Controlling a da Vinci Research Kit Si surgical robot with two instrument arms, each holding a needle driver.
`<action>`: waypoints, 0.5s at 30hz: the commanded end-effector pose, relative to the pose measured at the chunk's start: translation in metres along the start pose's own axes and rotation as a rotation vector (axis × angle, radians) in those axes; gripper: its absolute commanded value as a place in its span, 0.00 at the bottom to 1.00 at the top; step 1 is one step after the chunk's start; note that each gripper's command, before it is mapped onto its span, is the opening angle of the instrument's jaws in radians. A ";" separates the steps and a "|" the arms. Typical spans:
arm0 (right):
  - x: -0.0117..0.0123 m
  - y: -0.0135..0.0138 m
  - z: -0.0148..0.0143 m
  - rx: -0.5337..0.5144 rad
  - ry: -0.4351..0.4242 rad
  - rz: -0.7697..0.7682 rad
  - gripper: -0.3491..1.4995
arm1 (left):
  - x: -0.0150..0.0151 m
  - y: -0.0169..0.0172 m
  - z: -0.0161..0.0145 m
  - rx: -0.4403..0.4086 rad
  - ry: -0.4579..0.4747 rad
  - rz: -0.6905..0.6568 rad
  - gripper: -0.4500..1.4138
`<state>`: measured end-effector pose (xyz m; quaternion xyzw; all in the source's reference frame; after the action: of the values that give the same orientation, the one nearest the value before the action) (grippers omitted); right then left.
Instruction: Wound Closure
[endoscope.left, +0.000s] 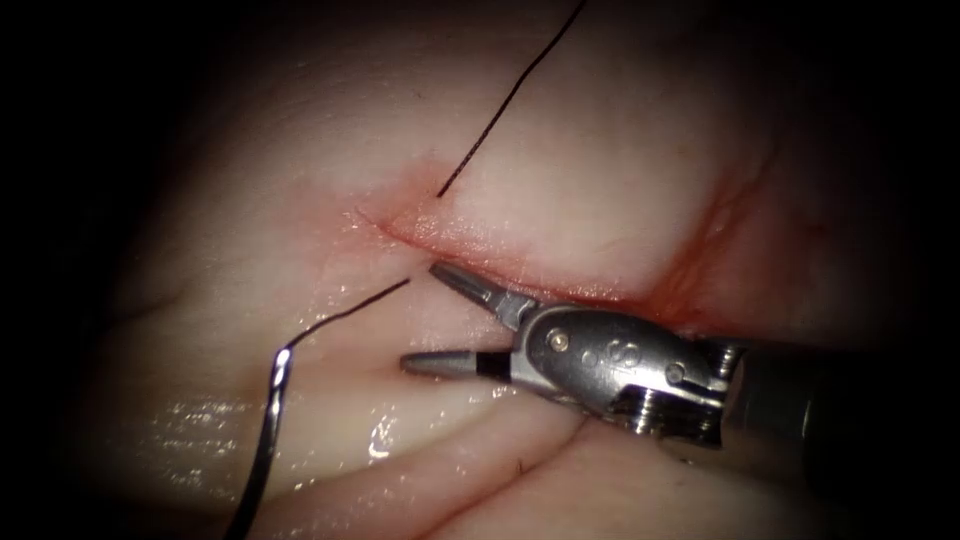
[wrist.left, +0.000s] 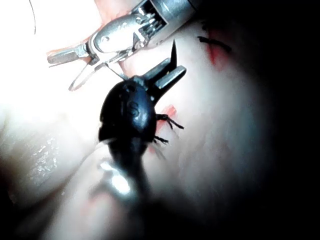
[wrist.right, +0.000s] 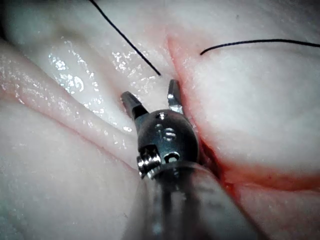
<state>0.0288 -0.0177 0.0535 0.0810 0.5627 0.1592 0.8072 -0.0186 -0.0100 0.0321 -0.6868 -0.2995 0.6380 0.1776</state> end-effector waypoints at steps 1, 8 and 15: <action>0.0000 -0.0002 0.0013 0.001 0.001 0.005 0.62 | -0.0003 0.0000 0.0005 -0.004 0.001 -0.002 0.00; -0.0009 0.0000 0.0017 -0.004 -0.001 0.039 0.55 | 0.0020 0.0031 0.0012 -0.049 0.012 0.000 0.00; -0.0012 -0.0013 0.0020 0.009 -0.014 0.080 0.63 | 0.0043 0.0045 0.0012 -0.051 0.018 0.036 0.00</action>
<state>0.0297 -0.0192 0.0547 0.1080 0.5532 0.1898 0.8039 -0.0183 -0.0106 0.0250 -0.7039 -0.2986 0.6273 0.1479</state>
